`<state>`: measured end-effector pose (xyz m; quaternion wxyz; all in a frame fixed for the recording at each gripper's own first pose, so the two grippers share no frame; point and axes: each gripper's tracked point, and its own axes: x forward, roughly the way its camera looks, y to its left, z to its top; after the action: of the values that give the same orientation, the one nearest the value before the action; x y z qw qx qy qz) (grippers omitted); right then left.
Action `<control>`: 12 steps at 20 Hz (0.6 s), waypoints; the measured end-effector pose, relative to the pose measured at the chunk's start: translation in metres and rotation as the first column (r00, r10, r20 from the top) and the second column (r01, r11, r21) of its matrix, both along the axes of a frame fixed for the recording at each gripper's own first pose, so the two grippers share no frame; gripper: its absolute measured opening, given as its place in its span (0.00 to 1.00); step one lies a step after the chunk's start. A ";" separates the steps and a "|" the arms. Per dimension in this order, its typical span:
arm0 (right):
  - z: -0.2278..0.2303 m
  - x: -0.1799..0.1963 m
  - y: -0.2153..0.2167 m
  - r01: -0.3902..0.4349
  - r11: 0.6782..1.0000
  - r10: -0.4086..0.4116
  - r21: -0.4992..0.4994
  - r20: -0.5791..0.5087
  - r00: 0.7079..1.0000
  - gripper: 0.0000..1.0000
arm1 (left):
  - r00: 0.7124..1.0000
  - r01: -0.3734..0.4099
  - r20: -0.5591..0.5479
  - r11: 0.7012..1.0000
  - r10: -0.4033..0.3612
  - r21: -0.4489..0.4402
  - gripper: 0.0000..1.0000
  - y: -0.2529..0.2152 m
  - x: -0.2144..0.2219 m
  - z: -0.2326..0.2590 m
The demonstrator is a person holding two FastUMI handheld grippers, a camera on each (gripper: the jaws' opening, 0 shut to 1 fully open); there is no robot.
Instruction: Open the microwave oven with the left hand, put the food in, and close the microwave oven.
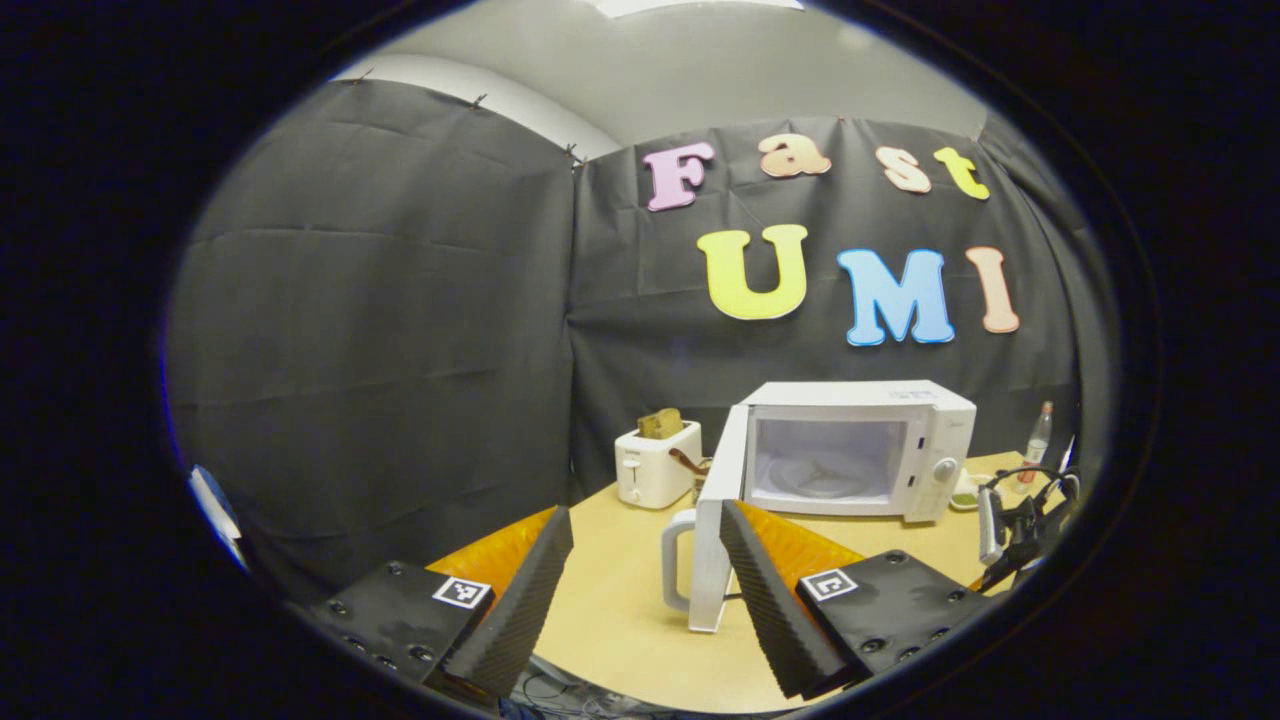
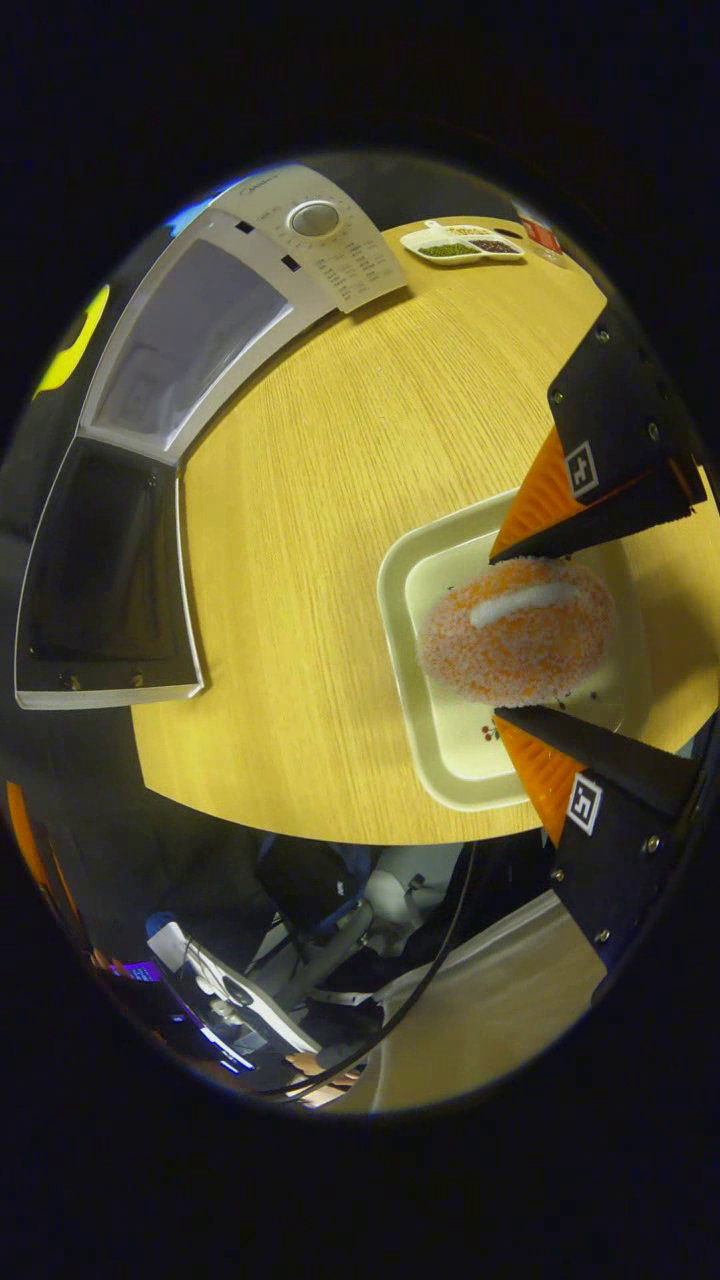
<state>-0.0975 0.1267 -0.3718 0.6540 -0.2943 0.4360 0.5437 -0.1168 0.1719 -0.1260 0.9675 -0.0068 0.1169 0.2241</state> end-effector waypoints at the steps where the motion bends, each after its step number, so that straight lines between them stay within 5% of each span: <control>1: 0.005 0.003 0.000 0.013 1.000 -0.013 0.004 0.004 1.000 0.86 | 1.000 -0.001 -0.002 1.000 0.001 0.000 0.94 0.002 0.001 -0.001; 2: 0.003 0.005 -0.001 0.018 1.000 -0.018 0.004 0.014 1.000 0.74 | 1.000 0.000 -0.003 1.000 0.000 0.000 0.94 0.004 0.000 -0.002; 4: 0.014 0.018 0.006 0.025 0.998 -0.029 0.051 0.080 0.996 0.67 | 1.000 0.001 -0.006 1.000 -0.001 -0.003 0.94 0.005 0.002 -0.005; 12: 0.074 0.062 0.034 0.074 0.990 -0.100 0.117 0.237 0.966 0.67 | 0.999 0.044 0.032 0.999 -0.043 -0.016 0.98 0.015 0.029 -0.003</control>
<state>-0.0352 0.1611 -0.2976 0.7405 -0.3035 0.3356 0.4970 -0.0882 0.1873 -0.1285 0.9738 -0.0160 0.1034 0.2017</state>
